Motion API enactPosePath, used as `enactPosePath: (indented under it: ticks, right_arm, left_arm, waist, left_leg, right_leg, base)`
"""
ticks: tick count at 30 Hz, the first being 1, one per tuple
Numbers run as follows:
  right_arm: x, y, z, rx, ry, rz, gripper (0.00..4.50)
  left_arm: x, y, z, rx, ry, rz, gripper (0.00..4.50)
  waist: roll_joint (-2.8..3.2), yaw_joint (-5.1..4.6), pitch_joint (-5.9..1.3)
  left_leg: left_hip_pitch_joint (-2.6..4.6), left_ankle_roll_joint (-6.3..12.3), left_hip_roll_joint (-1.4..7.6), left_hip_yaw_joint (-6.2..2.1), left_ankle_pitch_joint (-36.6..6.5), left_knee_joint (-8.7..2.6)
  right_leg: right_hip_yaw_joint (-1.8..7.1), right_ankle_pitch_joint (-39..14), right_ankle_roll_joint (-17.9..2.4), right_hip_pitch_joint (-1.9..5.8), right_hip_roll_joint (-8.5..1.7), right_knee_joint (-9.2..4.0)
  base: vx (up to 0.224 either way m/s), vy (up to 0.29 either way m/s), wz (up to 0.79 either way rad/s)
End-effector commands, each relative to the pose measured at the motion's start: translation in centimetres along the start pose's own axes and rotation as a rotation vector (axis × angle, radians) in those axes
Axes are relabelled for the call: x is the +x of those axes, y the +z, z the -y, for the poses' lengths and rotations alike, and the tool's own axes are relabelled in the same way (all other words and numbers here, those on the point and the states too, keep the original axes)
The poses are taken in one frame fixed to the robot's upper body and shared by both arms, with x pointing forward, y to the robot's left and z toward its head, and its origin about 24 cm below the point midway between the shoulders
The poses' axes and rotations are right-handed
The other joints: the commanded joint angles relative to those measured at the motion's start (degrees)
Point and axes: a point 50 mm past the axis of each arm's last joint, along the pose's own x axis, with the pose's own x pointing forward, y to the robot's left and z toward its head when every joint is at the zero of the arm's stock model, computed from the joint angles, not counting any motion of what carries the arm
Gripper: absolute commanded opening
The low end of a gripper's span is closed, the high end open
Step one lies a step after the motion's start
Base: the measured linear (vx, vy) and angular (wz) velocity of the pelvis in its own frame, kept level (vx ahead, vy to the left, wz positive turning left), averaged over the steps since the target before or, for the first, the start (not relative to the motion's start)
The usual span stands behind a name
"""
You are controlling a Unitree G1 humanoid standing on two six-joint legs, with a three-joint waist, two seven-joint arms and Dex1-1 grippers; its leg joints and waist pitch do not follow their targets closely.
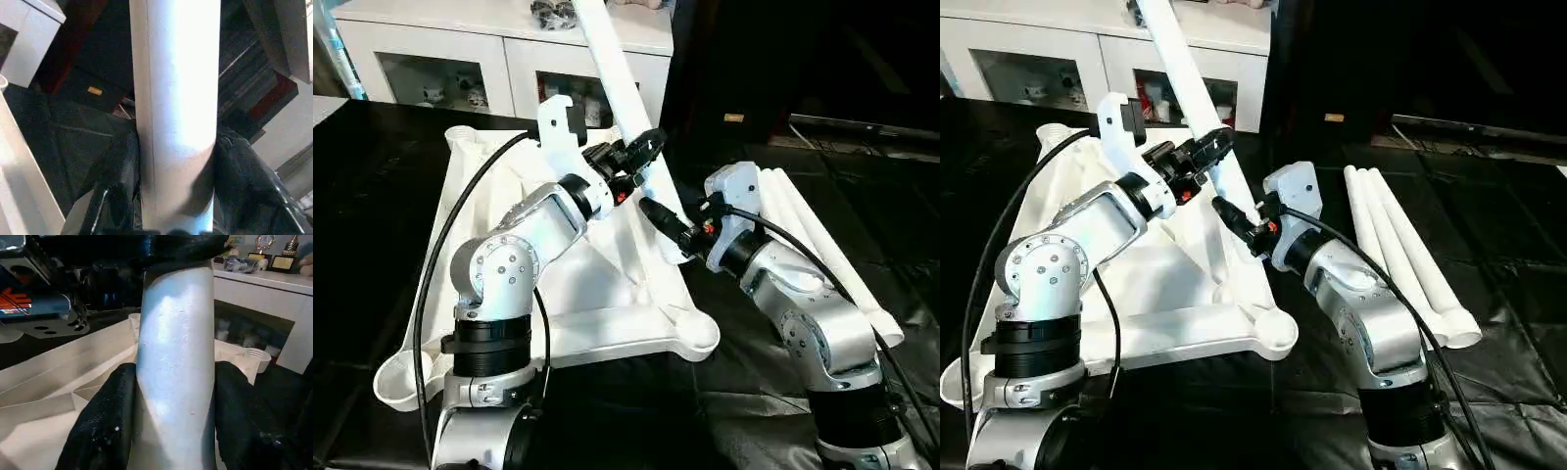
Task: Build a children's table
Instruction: Pick table leg
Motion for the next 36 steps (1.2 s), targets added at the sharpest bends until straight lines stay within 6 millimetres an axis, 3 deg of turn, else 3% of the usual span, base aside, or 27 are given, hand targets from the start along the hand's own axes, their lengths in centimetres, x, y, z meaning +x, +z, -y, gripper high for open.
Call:
enactPosePath:
  ticks: [1,10,11,15,21,28,36]
  right_arm:
    - [0.3,-0.6,-1.4,0.028,0.107,-0.019,2.45]
    - [-1.4,0.2,-1.6,0.131,0.257,0.036,3.14]
    - [-1.4,0.2,-1.5,0.134,0.254,0.040,3.26]
    - [-1.9,0.9,0.2,0.183,0.203,0.042,3.58]
    - [-1.9,1.3,2.6,0.220,0.141,-0.042,4.11]
    - [-2.2,2.0,2.8,0.300,0.299,-0.143,4.16]
    - [-1.8,2.5,3.3,0.305,0.380,-0.147,4.16]
  left_arm:
    - [0.3,1.3,-0.1,0.064,0.030,0.055,1.89]
    - [0.1,2.3,-1.3,0.211,0.054,0.047,1.88]
    - [0.1,2.3,-1.4,0.215,0.054,0.047,1.87]
    - [0.0,2.6,-1.7,0.253,0.050,0.048,1.87]
    - [-0.1,2.3,-1.5,0.308,-0.019,0.016,1.87]
    - [-0.6,1.8,-1.1,0.344,-0.105,-0.024,1.87]
    - [-1.3,1.3,0.4,0.354,-0.249,-0.058,1.87]
  waist:
    - [0.47,-0.30,-3.66]
    - [0.33,-0.33,-3.81]
    - [0.45,-0.30,-3.78]
    - [0.51,-0.03,-3.66]
    - [0.27,-0.17,-3.68]
    - [0.12,-0.12,-3.84]
    - [-0.33,0.00,-3.69]
  left_leg:
    - [0.83,-1.29,2.35,-0.68,-6.89,-3.44]
    - [0.53,-0.05,2.27,-0.82,-5.86,-3.43]
    - [0.74,-0.23,2.43,-0.81,-5.71,-3.40]
    - [1.08,-0.69,2.52,-0.64,-6.51,-3.45]
    - [0.96,-1.36,2.28,-0.51,-6.34,-3.43]
    - [0.69,-0.41,2.32,-0.43,-4.40,-3.20]
    - [0.75,-0.60,2.42,-0.21,-5.09,-3.14]
  right_leg:
    - [3.58,-3.33,-3.49,2.83,-6.18,-4.55]
    - [3.50,-1.84,-2.63,3.21,-6.18,-4.46]
    - [3.49,-1.91,-3.09,2.95,-6.23,-4.41]
    - [3.55,-3.80,-4.96,2.62,-6.24,-4.47]
    - [3.57,-6.69,-4.36,2.77,-6.37,-4.71]
    - [3.48,-3.35,-5.46,2.98,-6.34,-4.32]
    - [3.47,-5.96,-6.38,2.80,-6.57,-4.49]
  base:
    - [0.000,0.000,0.00]
    - [0.000,0.000,0.00]
    - [0.000,0.000,0.00]
    - [0.000,0.000,0.00]
    - [0.000,0.000,0.00]
    - [0.000,0.000,0.00]
    - [0.000,0.000,0.00]
